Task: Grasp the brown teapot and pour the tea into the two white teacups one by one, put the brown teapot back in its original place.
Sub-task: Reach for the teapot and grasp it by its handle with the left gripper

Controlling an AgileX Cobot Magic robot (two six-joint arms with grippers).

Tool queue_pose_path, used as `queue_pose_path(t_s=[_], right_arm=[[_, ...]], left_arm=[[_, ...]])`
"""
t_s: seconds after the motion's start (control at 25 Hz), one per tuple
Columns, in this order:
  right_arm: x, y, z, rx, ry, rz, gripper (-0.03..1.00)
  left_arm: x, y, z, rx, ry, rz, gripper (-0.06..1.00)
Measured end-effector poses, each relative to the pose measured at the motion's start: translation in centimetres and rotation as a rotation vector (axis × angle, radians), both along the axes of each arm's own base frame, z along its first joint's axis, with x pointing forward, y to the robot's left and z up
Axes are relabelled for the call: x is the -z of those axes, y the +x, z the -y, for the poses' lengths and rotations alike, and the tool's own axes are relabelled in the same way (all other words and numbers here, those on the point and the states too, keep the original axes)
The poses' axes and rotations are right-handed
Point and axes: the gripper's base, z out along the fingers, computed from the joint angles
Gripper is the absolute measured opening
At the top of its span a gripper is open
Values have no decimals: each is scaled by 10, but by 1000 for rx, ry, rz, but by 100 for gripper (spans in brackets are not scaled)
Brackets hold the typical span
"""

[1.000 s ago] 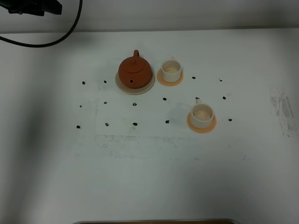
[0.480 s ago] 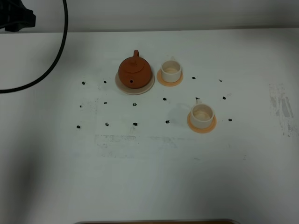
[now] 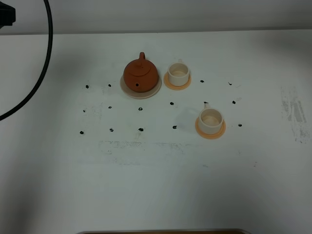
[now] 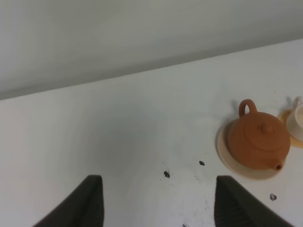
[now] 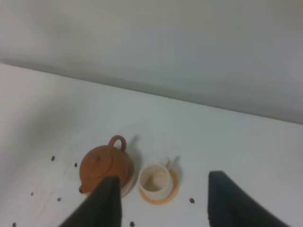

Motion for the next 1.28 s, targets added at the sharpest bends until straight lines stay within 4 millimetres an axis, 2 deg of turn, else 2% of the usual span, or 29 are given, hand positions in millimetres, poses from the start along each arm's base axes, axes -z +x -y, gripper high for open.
queue_pose_path(t_s=[0.08, 0.36, 0.56, 0.8, 1.04, 1.28], right_arm=[[0, -20, 1, 15, -1, 23, 44], [27, -74, 4, 53, -2, 20, 44], [41, -114, 4, 61, -2, 32, 44], [37, -166, 5, 81, 11, 118, 44], [45, -222, 12, 133, -52, 155, 44], [55, -273, 16, 178, -63, 185, 44]], left_arm=[[0, -1, 1, 3, -10, -9, 53], [3, 0, 3, 13, -18, -30, 53], [18, 8, 25, 93, 6, -88, 53], [48, 23, 51, 166, 80, -182, 49], [74, 37, 55, 168, 96, -244, 48], [76, 52, 58, 172, 98, -258, 48]])
